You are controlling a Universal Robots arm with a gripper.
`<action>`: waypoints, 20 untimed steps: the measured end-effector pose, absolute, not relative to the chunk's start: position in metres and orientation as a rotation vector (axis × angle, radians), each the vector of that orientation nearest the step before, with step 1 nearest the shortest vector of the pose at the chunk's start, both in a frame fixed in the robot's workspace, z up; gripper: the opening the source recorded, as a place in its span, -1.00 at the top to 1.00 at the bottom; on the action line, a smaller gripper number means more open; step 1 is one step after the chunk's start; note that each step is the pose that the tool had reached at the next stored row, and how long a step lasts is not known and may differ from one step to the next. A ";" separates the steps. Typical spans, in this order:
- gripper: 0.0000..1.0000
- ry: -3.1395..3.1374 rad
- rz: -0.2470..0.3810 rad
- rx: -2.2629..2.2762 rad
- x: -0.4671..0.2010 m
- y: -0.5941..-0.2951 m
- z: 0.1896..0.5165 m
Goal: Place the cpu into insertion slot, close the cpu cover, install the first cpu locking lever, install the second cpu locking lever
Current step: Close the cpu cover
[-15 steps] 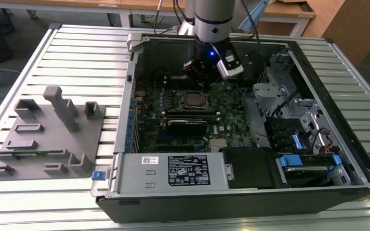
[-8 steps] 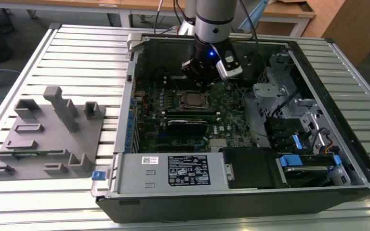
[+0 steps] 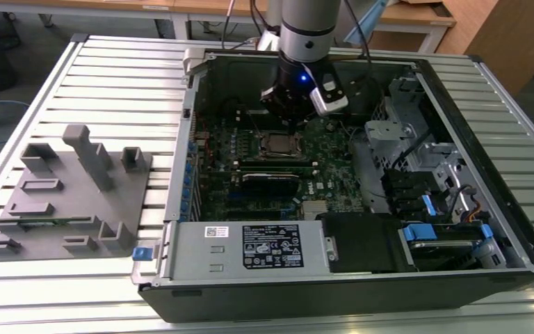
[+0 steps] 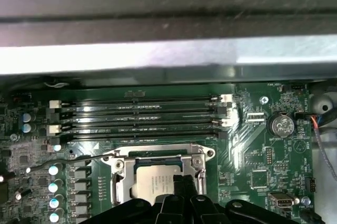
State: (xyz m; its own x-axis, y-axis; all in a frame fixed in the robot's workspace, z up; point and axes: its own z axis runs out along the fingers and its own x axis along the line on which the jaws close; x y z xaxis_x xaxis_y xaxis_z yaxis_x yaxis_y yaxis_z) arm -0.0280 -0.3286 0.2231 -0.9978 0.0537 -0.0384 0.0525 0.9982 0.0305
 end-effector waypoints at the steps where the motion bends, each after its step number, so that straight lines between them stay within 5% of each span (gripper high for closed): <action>1: 0.79 3.101 0.046 0.081 -0.029 -0.329 0.223; 20: 0.79 3.101 0.046 0.066 -0.036 -0.339 0.221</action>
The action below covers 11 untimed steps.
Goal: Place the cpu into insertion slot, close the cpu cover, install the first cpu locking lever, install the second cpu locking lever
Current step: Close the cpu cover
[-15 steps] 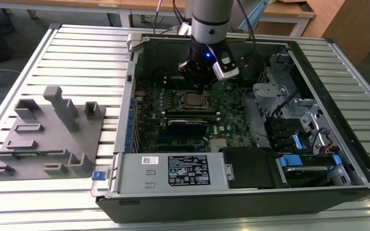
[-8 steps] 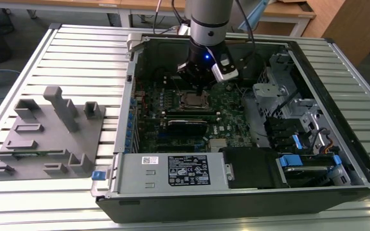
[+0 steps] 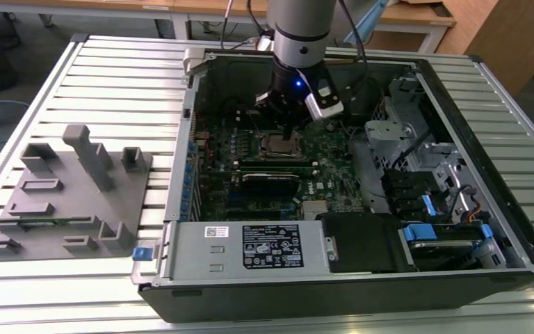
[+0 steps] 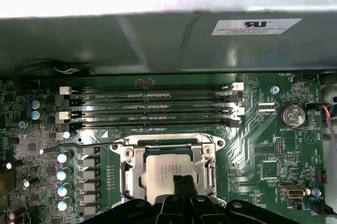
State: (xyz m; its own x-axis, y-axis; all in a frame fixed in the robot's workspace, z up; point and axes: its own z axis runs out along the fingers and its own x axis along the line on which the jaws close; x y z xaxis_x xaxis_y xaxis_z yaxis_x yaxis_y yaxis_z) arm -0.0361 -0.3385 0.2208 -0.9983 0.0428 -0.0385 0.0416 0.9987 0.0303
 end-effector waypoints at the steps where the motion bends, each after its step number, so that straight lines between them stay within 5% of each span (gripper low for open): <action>1: 0.79 3.101 0.046 0.063 -0.037 -0.339 0.221; 11: 0.79 3.099 0.046 0.054 -0.059 -0.339 0.219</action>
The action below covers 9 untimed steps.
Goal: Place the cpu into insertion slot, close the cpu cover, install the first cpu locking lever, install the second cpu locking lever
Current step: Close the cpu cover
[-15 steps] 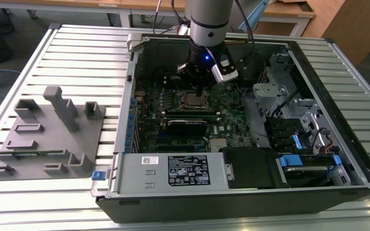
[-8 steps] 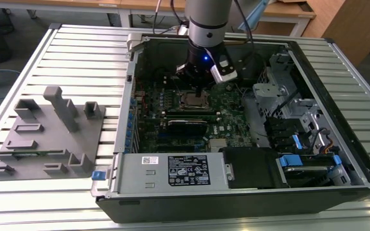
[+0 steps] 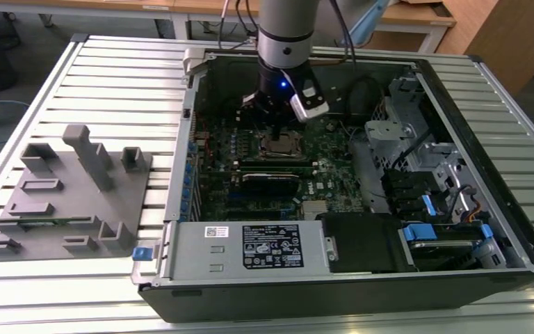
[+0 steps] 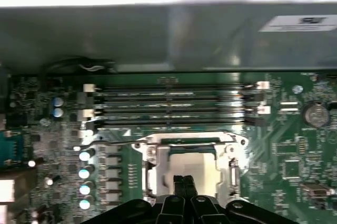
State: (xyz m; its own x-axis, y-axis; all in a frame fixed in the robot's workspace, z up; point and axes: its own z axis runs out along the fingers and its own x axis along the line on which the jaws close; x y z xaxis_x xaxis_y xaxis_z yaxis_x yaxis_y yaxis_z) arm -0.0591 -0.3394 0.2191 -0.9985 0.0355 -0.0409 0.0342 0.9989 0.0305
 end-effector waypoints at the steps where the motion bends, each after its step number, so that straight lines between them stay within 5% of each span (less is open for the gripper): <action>1: 0.79 3.099 0.046 0.054 -0.061 -0.339 0.219; 9: 0.79 3.099 0.046 0.051 -0.072 -0.339 0.214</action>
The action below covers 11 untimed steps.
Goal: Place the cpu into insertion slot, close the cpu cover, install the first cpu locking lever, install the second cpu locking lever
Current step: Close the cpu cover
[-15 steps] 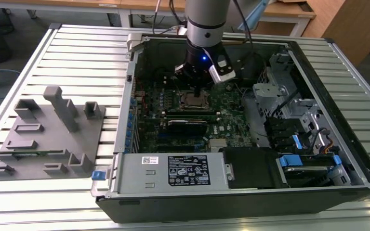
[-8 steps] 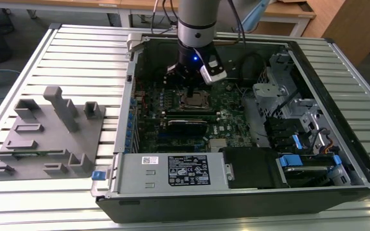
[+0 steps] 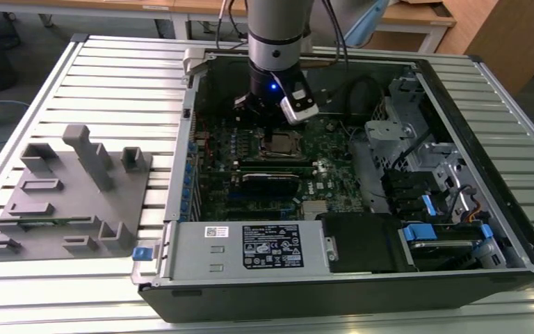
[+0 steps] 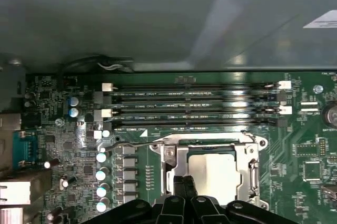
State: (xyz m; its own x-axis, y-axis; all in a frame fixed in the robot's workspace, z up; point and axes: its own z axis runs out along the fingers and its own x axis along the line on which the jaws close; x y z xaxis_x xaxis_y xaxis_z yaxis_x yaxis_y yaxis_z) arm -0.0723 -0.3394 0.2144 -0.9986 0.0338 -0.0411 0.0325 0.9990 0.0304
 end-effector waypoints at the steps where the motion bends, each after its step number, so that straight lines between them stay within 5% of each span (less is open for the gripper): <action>1: 0.79 3.099 0.046 0.051 -0.072 -0.339 0.214; 11: 0.79 3.098 0.046 0.051 -0.075 -0.340 0.205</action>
State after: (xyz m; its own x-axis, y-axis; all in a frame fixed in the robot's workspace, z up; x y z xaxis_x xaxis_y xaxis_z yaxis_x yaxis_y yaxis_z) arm -0.0747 -0.3401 0.2054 -0.9985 0.0338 -0.0428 0.0326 0.9990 0.0304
